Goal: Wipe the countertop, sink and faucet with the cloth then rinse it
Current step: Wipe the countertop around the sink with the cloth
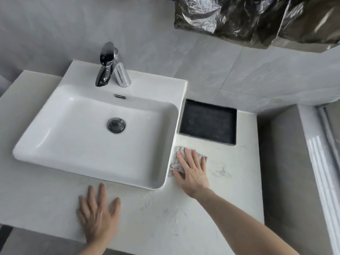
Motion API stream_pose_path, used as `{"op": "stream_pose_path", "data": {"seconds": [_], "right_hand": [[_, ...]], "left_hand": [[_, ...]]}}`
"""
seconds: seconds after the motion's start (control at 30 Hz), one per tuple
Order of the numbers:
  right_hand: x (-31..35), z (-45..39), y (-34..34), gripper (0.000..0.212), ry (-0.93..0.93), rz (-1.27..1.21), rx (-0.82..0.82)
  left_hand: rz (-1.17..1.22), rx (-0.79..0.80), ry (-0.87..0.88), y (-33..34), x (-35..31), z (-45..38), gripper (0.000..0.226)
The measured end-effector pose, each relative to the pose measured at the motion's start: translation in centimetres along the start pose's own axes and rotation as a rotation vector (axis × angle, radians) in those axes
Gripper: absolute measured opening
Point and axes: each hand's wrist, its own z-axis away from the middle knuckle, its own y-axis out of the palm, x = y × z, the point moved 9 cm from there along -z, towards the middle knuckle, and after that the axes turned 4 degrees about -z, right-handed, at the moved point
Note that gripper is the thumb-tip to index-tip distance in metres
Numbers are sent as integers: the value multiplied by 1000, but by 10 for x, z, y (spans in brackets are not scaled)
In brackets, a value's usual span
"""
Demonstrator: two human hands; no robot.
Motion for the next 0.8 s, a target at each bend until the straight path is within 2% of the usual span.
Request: {"op": "stream_pose_path", "data": {"seconds": [0.17, 0.27, 0.33, 0.43, 0.6, 0.67, 0.73, 0.8], "right_hand": [[-87, 17, -20, 62, 362, -129, -212], [-137, 37, -37, 55, 502, -116, -298], [-147, 40, -40, 53, 570, -130, -333], [-123, 30, -35, 53, 668, -241, -378], [-22, -3, -11, 52, 434, -297, -348], [10, -17, -9, 55, 303, -237, -313], [27, -28, -6, 57, 189, -133, -258], [26, -34, 0, 55, 156, -108, -221]], "left_hand": [[68, -46, -70, 7, -4, 2, 87], [77, -71, -64, 5, -4, 4, 86], [88, -90, -58, 3, -5, 5, 86], [80, -109, -55, 4, -3, 4, 86], [103, -167, -54, 0, 0, 5, 87], [107, -198, -52, -2, -2, 5, 87], [110, -220, -53, -2, -2, 4, 86], [120, -234, -53, -3, -3, 4, 86]]}}
